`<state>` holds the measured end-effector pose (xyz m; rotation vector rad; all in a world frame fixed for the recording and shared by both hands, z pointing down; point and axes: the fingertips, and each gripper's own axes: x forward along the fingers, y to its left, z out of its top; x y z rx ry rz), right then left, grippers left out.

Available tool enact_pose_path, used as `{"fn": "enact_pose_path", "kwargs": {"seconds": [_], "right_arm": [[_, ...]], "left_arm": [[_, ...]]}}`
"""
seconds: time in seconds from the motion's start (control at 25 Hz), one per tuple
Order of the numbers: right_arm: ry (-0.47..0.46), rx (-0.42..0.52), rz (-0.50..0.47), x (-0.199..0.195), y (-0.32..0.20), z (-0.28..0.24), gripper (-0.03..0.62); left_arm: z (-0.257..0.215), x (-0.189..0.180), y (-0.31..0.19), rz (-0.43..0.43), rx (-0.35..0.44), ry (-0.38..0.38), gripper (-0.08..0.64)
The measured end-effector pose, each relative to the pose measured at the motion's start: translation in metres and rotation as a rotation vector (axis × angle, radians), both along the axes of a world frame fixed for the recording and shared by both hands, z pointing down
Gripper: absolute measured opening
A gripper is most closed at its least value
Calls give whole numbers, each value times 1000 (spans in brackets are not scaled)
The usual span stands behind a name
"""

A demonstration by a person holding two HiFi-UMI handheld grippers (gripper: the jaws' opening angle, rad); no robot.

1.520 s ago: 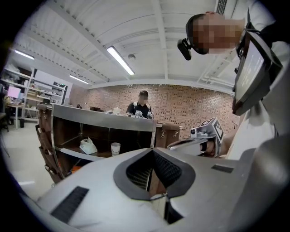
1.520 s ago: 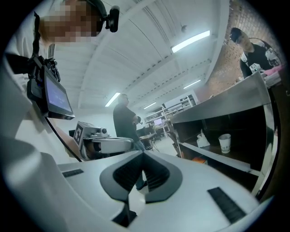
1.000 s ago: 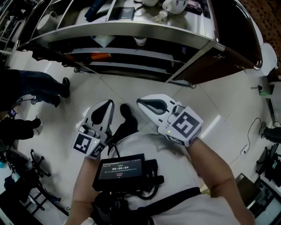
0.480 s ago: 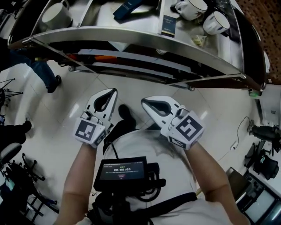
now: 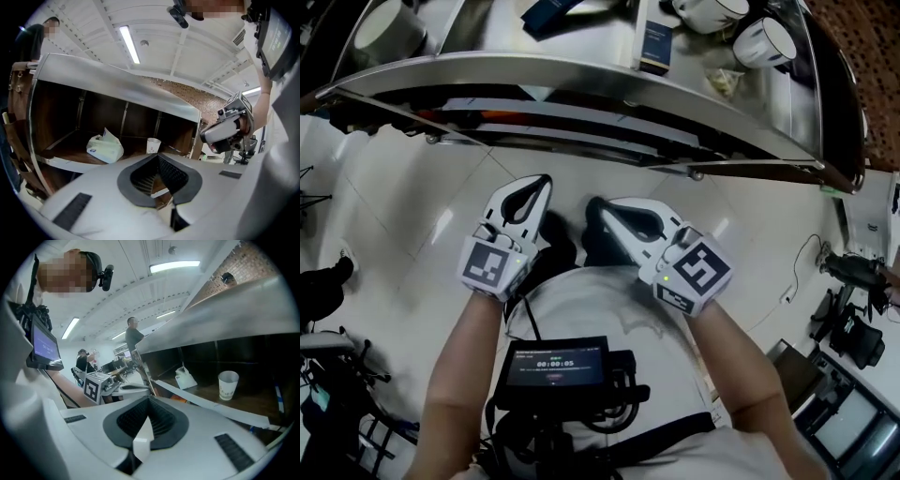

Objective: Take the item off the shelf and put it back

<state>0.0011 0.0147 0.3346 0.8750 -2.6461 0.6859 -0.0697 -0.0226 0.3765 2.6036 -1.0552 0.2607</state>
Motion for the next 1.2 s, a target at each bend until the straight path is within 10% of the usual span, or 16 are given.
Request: {"fn": "enact_pose_path", "kwargs": {"seconds": [0.56, 1.2], "right_arm": [[-1, -106, 29, 49, -1, 55, 6], [13, -168, 93, 106, 13, 78, 6]], "left_arm": [[72, 97, -72, 35, 72, -136, 15], [98, 185, -160, -68, 55, -231, 390]]}}
